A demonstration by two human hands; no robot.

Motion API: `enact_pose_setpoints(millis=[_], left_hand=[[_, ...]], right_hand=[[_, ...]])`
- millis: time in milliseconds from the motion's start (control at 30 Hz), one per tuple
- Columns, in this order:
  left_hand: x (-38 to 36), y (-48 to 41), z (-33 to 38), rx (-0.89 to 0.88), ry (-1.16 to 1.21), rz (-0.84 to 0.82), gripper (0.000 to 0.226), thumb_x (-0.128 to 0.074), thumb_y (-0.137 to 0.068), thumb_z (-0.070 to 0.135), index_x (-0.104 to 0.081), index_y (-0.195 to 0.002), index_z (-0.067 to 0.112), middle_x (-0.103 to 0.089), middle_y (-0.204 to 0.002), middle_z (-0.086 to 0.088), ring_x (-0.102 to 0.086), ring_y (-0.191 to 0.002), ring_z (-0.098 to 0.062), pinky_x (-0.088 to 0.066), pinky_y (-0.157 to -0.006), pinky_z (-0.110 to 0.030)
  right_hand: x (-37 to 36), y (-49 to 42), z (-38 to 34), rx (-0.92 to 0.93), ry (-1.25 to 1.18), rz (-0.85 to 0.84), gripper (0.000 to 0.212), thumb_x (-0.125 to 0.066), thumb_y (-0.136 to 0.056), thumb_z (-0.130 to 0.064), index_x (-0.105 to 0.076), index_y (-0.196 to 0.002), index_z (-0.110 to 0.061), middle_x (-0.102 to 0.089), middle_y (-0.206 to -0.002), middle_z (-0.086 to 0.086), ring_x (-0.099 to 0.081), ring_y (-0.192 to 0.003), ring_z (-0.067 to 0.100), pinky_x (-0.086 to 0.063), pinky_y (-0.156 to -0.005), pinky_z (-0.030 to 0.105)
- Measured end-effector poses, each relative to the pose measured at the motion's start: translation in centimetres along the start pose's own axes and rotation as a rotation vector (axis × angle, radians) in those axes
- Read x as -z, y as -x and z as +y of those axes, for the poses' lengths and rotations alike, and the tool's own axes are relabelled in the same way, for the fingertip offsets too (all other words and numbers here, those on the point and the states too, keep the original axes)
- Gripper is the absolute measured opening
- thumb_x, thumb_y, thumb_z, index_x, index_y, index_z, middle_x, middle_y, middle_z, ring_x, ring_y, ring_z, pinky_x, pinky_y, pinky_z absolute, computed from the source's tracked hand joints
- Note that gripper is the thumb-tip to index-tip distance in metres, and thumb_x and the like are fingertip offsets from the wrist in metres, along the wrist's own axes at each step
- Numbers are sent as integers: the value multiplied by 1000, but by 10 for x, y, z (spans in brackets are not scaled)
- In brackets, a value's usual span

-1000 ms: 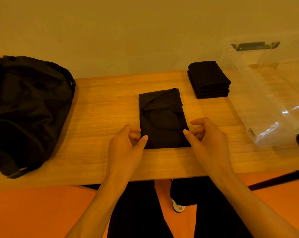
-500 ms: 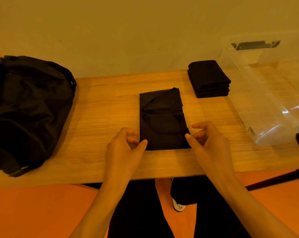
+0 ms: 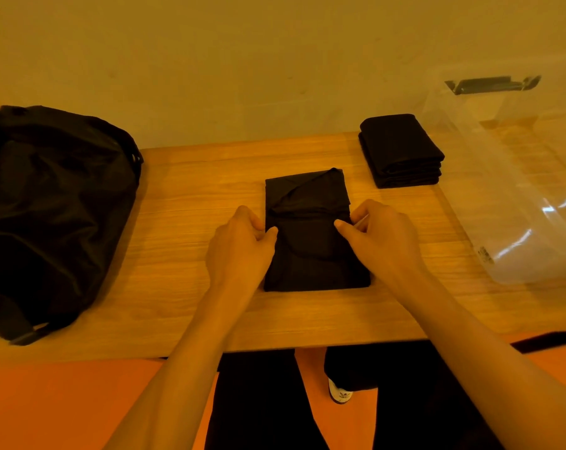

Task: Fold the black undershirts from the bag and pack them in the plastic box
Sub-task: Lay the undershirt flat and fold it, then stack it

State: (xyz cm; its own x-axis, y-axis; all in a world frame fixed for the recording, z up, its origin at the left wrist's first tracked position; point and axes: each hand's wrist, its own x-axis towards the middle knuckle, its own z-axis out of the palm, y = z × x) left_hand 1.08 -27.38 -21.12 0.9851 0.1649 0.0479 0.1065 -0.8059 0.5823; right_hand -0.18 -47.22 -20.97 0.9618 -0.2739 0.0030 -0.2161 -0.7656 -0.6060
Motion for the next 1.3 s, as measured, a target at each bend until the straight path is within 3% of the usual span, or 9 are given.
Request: enact_pose_setpoints(millis=[133, 233, 300, 467, 600, 700, 767, 900, 1300], left_hand=[[3, -6, -4, -237, 138, 95, 11, -68, -96, 28, -59, -98, 21, -59, -89, 9, -56, -73, -5, -43, -63, -18], [10, -28, -15, -410, 124, -26, 18, -73, -91, 14, -67, -107, 21, -54, -108, 10, -57, -77, -2, -42, -69, -8], [14, -43, -24, -511, 74, -130, 32, -75, -87, 6, -69, -115, 22, -53, -113, 8, -57, -81, -4, -47, -72, -13], [14, -65, -31, -711, 48, -214, 29, -75, -86, 2, -73, -112, 15, -61, -113, 3, -59, -87, -10, -43, -68, -10], [8, -71, -30, -818, -6, -172, 15, -76, -87, 8, -74, -102, 11, -65, -107, -1, -62, -88, -16, -55, -73, -35], [8, -72, -32, -846, 11, -183, 20, -77, -86, 7, -74, -106, 8, -64, -107, -3, -60, -82, -10, -49, -70, -16], [10, -73, -35, -836, 53, -198, 23, -76, -86, 7, -74, -109, 7, -64, -108, -4, -60, -82, -8, -42, -69, -6], [10, -76, -36, -823, 87, -206, 16, -77, -86, 6, -76, -102, 7, -68, -108, -4, -60, -85, -4, -41, -71, -4], [14, -72, -32, -860, 117, -199, 9, -66, -96, 9, -71, -103, 6, -67, -107, -2, -65, -93, -12, -53, -76, -29]], right_hand=[[11, -10, 2, 366, 82, 179, 15, -67, -95, -25, -63, -109, -22, -54, -91, -14, -51, -88, 5, -41, -76, 17], [22, -30, 9, 515, 221, -19, 41, -72, -89, -9, -62, -127, -22, -56, -117, -1, -50, -114, 18, -39, -95, 28], [24, -40, 15, 524, 262, -103, 42, -73, -88, -8, -64, -126, -23, -58, -123, 0, -49, -122, 21, -34, -100, 28], [19, -48, 23, 656, 187, -13, 16, -73, -88, -13, -74, -104, -15, -65, -103, 1, -53, -100, 12, -37, -83, 26], [14, -50, 27, 653, 165, -23, 18, -68, -91, -18, -72, -108, -14, -64, -103, 2, -46, -98, 5, -39, -83, 27], [18, -49, 30, 633, 175, -72, 33, -67, -88, -21, -68, -121, -14, -62, -107, 0, -49, -98, 9, -41, -83, 27], [22, -50, 33, 654, 160, -78, 31, -71, -87, -17, -71, -117, -12, -65, -107, 3, -55, -97, 15, -43, -82, 27], [19, -55, 39, 672, 118, -68, 24, -72, -87, -19, -74, -110, -15, -66, -101, -4, -53, -95, 11, -37, -79, 15], [15, -57, 44, 779, 116, 52, 16, -64, -95, -19, -74, -105, -11, -67, -96, 3, -55, -91, 19, -41, -75, 26]])
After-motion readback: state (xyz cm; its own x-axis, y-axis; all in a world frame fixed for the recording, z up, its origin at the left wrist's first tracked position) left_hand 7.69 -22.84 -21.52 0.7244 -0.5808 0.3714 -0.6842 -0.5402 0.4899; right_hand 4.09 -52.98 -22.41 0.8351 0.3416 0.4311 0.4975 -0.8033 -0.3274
